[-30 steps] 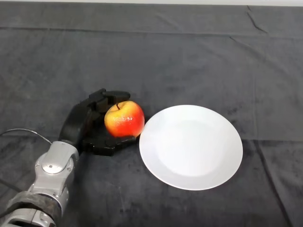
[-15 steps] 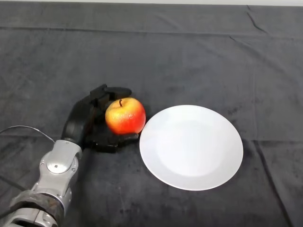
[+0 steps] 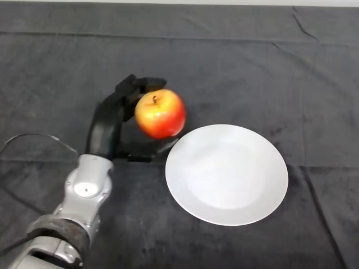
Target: Move the apple to the plate
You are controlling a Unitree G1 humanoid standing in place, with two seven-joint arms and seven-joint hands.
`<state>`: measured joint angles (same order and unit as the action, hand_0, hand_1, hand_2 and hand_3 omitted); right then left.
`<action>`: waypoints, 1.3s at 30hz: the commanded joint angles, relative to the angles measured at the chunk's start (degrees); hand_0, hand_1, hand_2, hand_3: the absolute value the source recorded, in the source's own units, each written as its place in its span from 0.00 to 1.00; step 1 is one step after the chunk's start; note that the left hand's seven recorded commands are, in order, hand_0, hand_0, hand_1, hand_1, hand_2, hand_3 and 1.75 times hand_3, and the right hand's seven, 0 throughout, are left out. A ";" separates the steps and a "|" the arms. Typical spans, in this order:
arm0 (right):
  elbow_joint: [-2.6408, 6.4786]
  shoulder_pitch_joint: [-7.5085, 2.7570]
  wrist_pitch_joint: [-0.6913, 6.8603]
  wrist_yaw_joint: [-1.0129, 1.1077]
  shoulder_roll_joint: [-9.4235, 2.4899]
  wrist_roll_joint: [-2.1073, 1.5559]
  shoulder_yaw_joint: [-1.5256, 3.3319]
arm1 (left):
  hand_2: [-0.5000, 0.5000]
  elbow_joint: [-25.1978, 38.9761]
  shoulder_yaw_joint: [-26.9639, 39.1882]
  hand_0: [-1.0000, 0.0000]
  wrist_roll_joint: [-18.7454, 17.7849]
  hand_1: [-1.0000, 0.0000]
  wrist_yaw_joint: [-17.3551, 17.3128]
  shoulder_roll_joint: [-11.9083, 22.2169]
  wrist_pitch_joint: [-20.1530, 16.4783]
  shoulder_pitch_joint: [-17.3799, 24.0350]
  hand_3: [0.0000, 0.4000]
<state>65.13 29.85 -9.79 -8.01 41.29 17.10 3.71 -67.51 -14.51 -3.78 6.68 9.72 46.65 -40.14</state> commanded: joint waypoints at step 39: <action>1.96 -4.68 0.92 1.23 -2.17 1.51 1.84 | 0.77 5.35 -22.48 0.55 -9.69 0.00 0.93 -0.46 -10.59 -0.03 1.00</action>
<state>65.04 29.86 -9.80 -8.01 41.32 17.08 3.65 -63.38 -35.29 -13.34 8.27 8.02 36.97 -40.19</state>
